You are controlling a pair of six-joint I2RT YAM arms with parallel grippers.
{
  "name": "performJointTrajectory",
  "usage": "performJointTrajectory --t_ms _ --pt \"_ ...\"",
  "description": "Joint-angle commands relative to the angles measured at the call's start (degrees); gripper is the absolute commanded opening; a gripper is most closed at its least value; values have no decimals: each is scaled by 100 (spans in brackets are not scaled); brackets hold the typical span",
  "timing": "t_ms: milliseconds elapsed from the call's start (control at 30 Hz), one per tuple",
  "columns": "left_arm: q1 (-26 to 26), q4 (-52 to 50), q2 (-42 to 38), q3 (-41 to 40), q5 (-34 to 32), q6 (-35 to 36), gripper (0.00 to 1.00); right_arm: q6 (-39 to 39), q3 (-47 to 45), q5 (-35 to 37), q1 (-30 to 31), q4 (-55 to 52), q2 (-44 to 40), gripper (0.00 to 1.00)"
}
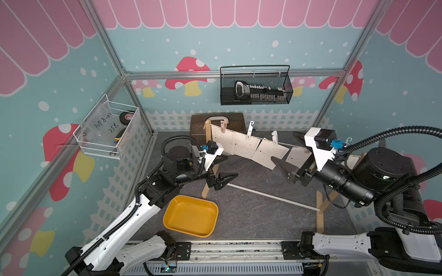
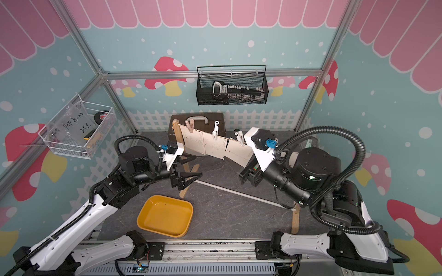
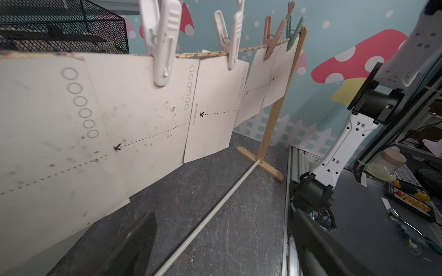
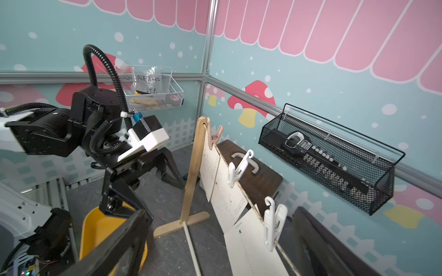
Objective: Remove the postcards from the strings
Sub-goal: Pinch the postcard on the clothesline.
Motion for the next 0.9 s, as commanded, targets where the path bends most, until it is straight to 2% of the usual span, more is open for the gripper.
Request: performJointTrajectory --t_ms 0,200,333,400,467,500,867 --pt "-306 -68 366 334 -437 386 90 -250 764 440 41 -1256 395 89" --pt "-604 389 1094 672 -965 375 85 -121 1583 836 -8 -1824 895 87" --pt "-646 724 1378 808 -1038 239 85 8 2188 735 -294 -2377 1286 85" --pt "-675 715 1538 933 -1032 222 85 83 2394 381 -747 -2568 1436 83" --pt "-710 719 1654 1024 -1022 230 85 181 2509 -402 -1363 -2681 1572 82" --pt "-724 726 1692 1041 -1066 230 85 193 2533 -532 -1518 -2696 1617 82" --pt "-735 1085 1831 1026 -1515 261 85 146 2993 -1815 -2557 -2851 2156 85"
